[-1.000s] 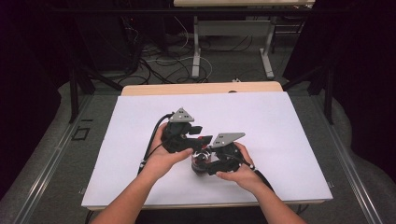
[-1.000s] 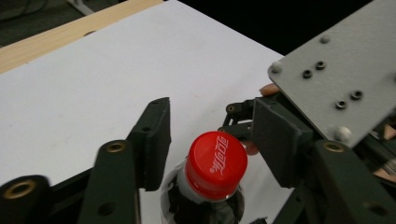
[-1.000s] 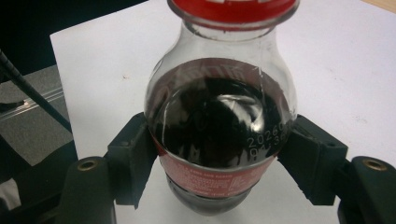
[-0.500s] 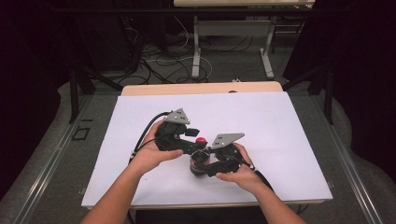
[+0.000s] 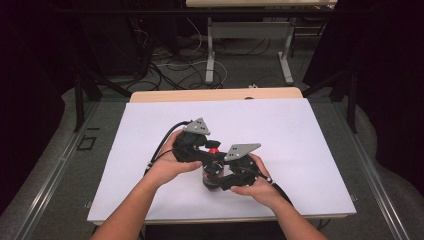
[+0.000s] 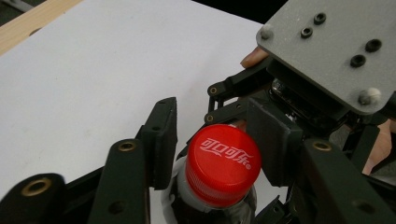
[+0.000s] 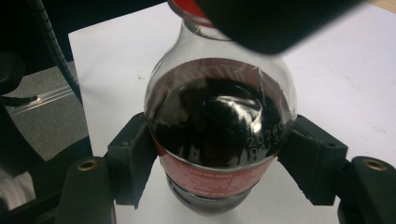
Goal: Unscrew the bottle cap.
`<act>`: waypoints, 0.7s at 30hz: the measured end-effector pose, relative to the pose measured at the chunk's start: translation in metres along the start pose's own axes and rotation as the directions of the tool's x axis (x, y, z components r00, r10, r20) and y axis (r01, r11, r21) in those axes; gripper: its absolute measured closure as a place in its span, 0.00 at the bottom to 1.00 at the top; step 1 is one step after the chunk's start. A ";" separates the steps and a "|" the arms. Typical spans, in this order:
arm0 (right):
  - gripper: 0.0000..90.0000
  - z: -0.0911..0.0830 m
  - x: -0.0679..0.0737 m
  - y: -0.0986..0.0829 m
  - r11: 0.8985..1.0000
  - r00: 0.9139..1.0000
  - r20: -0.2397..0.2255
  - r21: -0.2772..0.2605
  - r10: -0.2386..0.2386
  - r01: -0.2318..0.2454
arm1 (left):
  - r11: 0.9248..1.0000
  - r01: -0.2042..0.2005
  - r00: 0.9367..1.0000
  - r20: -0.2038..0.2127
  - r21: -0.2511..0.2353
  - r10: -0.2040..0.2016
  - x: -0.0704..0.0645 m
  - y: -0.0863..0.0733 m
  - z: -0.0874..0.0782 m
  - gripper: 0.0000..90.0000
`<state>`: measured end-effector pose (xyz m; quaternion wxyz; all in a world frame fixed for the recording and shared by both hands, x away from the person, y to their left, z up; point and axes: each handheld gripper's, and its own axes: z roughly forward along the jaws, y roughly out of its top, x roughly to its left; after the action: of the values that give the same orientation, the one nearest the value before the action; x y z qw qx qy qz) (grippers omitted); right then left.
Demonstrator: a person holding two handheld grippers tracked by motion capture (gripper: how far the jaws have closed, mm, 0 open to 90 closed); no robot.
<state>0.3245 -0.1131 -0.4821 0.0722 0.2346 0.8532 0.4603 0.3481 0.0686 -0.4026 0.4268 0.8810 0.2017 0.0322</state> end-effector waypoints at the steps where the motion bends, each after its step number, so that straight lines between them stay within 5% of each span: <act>1: 0.35 0.000 0.000 0.000 1.000 1.000 -0.002 0.000 0.000 0.000 | 1.000 0.012 1.000 -0.005 -0.010 -0.012 -0.002 0.000 0.001 0.66; 6: 0.35 0.000 -0.001 0.000 1.000 1.000 0.018 -0.013 0.012 -0.012 | 0.998 0.053 0.996 -0.072 -0.021 -0.055 -0.008 0.002 0.003 0.67; 10: 0.35 0.000 -0.002 0.000 1.000 0.999 0.037 -0.017 0.023 -0.022 | 0.992 0.111 0.978 -0.174 -0.055 -0.119 -0.016 0.002 0.007 0.68; 13: 0.35 -0.001 -0.002 0.000 1.000 0.999 0.042 -0.016 0.024 -0.023 | 0.993 0.106 0.965 -0.237 -0.057 -0.116 -0.022 0.004 0.008 0.68; 15: 0.35 -0.001 -0.002 0.000 1.000 0.999 0.050 -0.018 0.018 -0.018 | 0.992 0.116 0.961 -0.244 -0.056 -0.126 -0.024 0.004 0.008 0.68; 21: 0.35 -0.001 -0.002 0.000 1.000 0.999 0.045 -0.021 0.023 -0.022 | 0.987 0.141 0.968 -0.199 -0.075 -0.153 -0.020 0.004 0.006 0.61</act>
<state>0.3259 -0.1153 -0.4817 0.0888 0.2536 0.8439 0.4644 0.3322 0.0541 -0.4004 0.4317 0.8423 0.3079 0.0966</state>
